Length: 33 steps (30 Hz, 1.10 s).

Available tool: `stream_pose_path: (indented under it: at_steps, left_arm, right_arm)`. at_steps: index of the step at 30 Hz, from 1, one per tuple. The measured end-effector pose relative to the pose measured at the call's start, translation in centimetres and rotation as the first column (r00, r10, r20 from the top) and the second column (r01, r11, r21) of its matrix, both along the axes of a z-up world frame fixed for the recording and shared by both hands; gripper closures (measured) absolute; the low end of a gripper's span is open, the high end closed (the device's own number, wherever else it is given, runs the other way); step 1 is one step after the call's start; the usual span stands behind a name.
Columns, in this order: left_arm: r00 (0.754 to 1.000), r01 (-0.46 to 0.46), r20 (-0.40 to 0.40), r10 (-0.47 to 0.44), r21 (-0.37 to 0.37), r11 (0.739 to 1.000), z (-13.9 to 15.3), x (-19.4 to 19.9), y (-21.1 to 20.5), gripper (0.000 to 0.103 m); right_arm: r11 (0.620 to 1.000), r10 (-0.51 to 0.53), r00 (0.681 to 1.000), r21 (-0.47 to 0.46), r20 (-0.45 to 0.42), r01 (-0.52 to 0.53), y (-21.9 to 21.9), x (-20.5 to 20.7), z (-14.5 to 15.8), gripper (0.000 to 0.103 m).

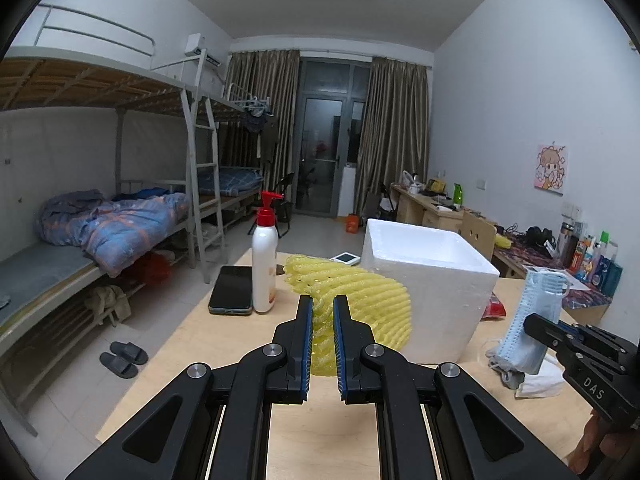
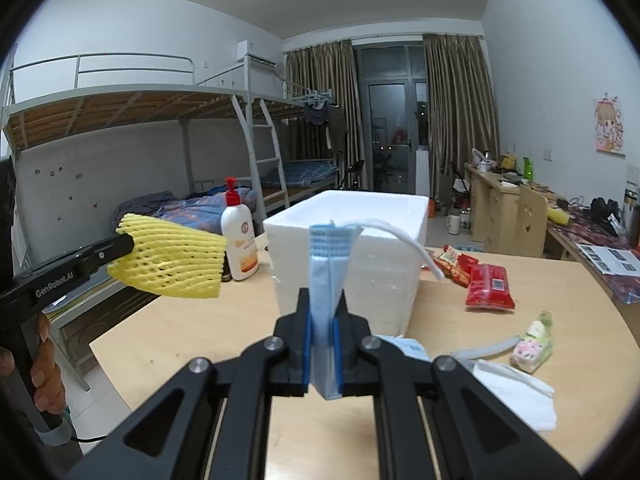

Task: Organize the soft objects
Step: 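Carry the foam net and mask with both tools over the white foam box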

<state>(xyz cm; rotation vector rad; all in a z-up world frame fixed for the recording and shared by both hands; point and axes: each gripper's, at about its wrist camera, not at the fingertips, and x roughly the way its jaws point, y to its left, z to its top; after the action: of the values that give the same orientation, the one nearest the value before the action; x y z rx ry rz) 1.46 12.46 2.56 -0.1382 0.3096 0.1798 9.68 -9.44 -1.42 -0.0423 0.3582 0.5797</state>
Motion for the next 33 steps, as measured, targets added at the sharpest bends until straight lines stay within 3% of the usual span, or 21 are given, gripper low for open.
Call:
stream_pose_path:
  at_steps: [10, 23, 33]
  left_arm:
    - [0.998, 0.058, -0.001, -0.058, -0.001, 0.998, 0.5, 0.9, -1.3, 0.092]
    - [0.991, 0.124, 0.038, -0.125, 0.024, 0.992, 5.9, 2.6, -3.8, 0.092]
    - [0.992, 0.119, 0.040, -0.121, 0.050, 0.992, 7.3, 3.2, -4.4, 0.092]
  right_arm:
    - [1.000, -0.016, 1.000, -0.006, 0.010, 0.016, -0.6, 0.1, 0.7, 0.091]
    - [0.999, -0.040, 0.996, 0.032, 0.078, 0.037, -1.7, 0.6, 5.7, 0.091]
    - [0.999, -0.021, 0.997, 0.043, 0.079, 0.017, -1.0, 1.7, 5.9, 0.091]
